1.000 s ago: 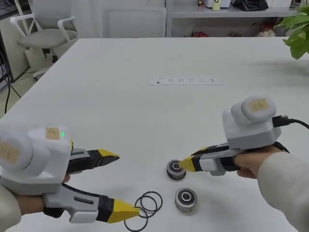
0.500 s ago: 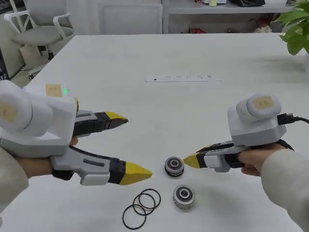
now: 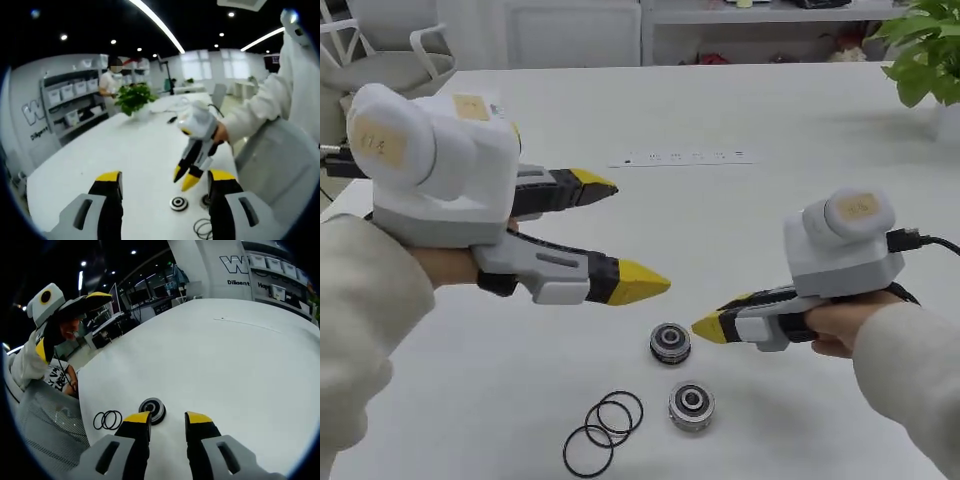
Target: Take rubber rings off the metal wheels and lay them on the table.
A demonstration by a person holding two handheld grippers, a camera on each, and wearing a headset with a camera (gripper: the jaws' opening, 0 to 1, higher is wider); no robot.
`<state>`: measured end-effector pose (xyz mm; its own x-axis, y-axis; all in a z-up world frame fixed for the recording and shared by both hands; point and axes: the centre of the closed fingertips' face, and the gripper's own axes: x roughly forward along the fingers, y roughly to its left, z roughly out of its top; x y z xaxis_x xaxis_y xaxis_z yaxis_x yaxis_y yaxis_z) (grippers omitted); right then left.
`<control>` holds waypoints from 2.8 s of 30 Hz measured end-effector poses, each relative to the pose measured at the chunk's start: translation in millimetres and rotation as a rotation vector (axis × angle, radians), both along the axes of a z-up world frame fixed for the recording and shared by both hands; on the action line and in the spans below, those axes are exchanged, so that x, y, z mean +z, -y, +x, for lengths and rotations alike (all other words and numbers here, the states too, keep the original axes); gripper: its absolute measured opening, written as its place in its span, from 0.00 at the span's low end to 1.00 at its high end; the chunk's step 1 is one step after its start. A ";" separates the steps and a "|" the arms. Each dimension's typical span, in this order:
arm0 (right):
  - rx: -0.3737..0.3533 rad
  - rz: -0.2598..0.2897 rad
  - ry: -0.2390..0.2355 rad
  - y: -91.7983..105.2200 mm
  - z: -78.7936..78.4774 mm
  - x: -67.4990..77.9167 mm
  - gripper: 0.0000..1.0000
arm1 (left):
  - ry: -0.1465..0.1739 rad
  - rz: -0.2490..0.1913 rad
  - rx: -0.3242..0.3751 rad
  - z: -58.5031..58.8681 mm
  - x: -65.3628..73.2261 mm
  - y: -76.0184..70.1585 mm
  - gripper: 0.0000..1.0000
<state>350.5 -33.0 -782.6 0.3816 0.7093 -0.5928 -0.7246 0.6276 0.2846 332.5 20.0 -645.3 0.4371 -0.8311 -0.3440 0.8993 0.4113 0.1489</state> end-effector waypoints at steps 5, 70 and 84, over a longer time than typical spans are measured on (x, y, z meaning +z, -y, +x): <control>0.003 -0.004 0.002 0.5 0.3 -1.2 0.24 | -0.018 -0.012 0.016 13.7 -5.8 -2.5 0.69; 0.210 -0.100 0.099 -24.7 -20.0 -28.7 0.23 | -0.160 0.127 0.056 7.6 -144.5 25.3 0.20; 0.228 -0.116 0.119 -24.3 -19.4 -29.5 0.14 | -0.163 0.132 0.051 4.5 -146.6 26.0 0.14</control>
<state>331.2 -8.8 -812.0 0.2914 0.7150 -0.6355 -0.8750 0.4677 0.1251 336.9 -5.9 -792.0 0.4071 -0.7525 -0.5177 0.8944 0.4434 0.0588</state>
